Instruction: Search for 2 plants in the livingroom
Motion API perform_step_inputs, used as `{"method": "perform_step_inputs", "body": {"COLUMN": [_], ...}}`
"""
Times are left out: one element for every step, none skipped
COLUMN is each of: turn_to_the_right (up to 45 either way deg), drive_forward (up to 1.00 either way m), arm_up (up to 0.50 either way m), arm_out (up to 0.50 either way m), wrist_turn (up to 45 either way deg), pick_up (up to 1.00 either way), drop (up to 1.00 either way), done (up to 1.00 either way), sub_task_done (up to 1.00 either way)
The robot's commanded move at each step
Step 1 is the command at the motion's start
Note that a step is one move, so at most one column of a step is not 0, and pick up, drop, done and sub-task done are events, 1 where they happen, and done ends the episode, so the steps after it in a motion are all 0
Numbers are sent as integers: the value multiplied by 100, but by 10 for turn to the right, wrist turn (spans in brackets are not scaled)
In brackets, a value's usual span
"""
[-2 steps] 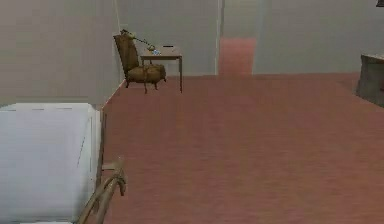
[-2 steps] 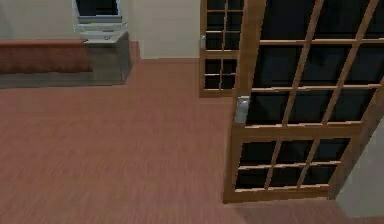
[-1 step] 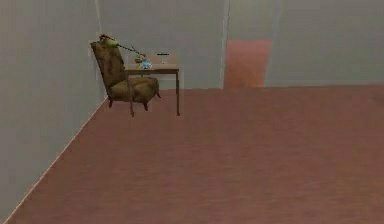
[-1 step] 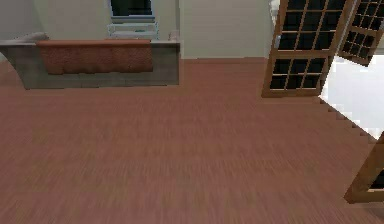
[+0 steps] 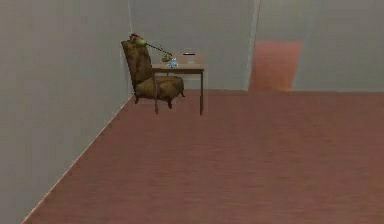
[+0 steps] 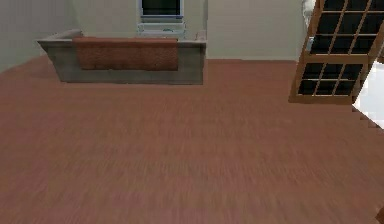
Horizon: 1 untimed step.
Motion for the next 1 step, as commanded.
{"method": "perform_step_inputs", "body": {"turn_to_the_right": [0], "drive_forward": [70], "arm_up": [0], "arm_out": [0], "wrist_turn": [0], "pick_up": [0], "drop": [0], "done": [0], "sub_task_done": [0]}}
